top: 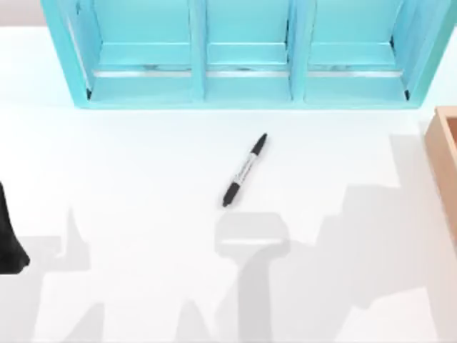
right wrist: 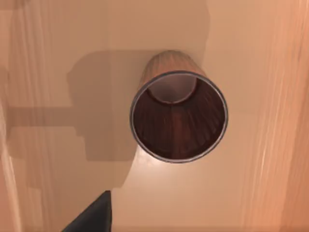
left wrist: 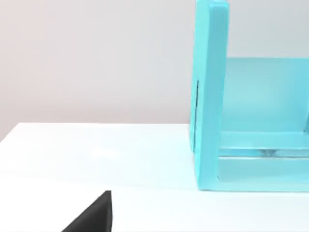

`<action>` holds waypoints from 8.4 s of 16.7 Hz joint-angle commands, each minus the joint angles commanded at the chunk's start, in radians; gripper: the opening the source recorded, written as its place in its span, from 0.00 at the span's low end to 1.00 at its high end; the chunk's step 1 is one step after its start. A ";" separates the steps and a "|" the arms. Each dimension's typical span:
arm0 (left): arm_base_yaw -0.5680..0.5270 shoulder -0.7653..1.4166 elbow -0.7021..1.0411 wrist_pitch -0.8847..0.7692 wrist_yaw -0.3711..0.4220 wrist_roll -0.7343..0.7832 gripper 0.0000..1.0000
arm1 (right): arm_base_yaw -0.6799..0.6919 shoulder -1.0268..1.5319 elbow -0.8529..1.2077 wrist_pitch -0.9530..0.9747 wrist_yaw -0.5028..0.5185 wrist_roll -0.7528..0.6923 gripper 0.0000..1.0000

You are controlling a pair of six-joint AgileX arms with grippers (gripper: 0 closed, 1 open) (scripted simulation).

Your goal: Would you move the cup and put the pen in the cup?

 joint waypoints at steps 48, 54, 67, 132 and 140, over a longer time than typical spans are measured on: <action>0.000 0.000 0.000 0.000 0.000 0.000 1.00 | 0.045 0.078 -0.244 0.304 -0.001 0.054 0.00; 0.000 0.000 0.000 0.000 0.000 0.000 1.00 | 0.260 0.024 -0.024 0.028 -0.002 0.264 0.00; 0.000 0.000 0.000 0.000 0.000 0.000 1.00 | 0.454 -0.024 0.142 -0.180 0.000 0.465 0.00; 0.000 0.000 0.000 0.000 0.000 0.000 1.00 | 0.725 0.251 0.605 -0.327 0.066 0.729 1.00; 0.000 0.000 0.000 0.000 0.000 0.000 1.00 | 0.751 0.290 0.602 -0.268 0.046 0.814 1.00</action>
